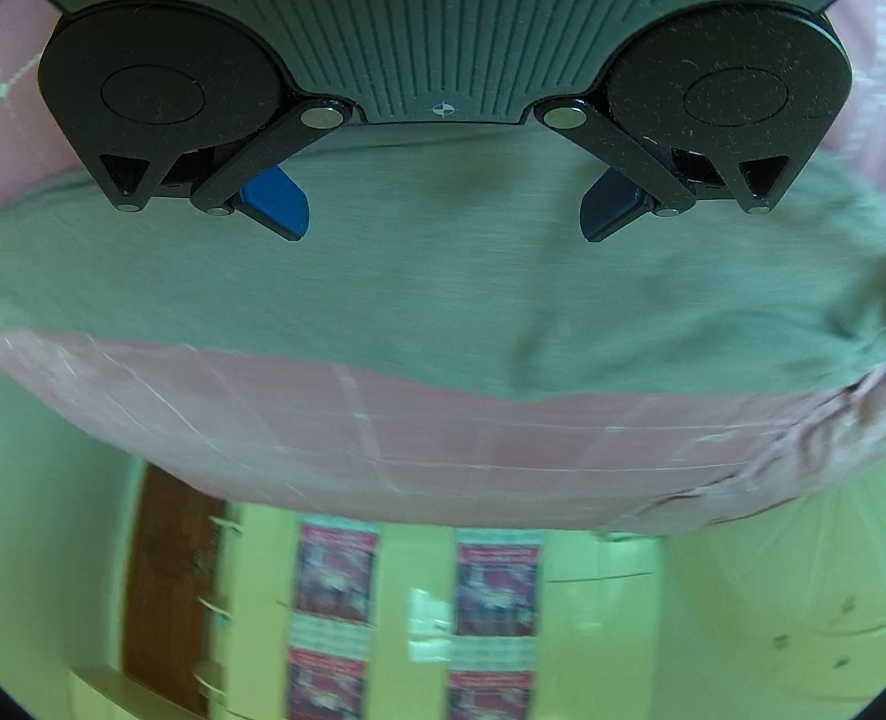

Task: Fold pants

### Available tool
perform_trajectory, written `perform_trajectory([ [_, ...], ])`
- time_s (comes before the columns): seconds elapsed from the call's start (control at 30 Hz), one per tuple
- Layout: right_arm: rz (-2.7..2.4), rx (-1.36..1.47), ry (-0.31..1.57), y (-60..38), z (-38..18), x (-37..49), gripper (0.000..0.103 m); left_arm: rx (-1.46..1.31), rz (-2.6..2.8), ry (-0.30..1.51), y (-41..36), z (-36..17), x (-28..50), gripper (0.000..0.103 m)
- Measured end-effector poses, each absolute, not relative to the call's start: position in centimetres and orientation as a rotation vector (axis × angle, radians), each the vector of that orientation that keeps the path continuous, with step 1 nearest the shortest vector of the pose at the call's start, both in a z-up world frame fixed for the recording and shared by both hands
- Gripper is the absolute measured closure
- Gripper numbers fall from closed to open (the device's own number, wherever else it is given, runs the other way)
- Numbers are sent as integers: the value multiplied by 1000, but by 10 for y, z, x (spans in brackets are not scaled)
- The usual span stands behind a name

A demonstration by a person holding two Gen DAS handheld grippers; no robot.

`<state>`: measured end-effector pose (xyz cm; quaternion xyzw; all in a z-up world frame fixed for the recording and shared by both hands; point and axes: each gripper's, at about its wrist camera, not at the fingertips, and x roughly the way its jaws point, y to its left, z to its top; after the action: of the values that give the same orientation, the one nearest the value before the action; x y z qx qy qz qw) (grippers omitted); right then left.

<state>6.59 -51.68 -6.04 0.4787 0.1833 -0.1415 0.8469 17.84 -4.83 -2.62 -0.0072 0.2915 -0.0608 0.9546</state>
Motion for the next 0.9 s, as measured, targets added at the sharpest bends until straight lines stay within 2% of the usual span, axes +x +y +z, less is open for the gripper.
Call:
perform_trajectory([
  [0.1,-288,1002,376,-519,-59,58,98,39,-189,696,-116,-40,186,0],
  [0.2,-268,1012,372,-521,-58,55,91,29,-250,649,-159,-34,174,0],
  [0.37,-245,1059,361,-525,-63,54,91,101,-276,682,-208,-39,169,0],
  [0.47,-234,1062,350,-526,-62,54,93,105,-262,666,-208,-44,166,0],
  [0.67,-224,1145,307,-532,-67,46,89,-30,-201,605,-187,-33,162,0],
  [0.9,-292,1117,324,-527,-65,52,88,81,-214,670,-200,-47,172,0],
])
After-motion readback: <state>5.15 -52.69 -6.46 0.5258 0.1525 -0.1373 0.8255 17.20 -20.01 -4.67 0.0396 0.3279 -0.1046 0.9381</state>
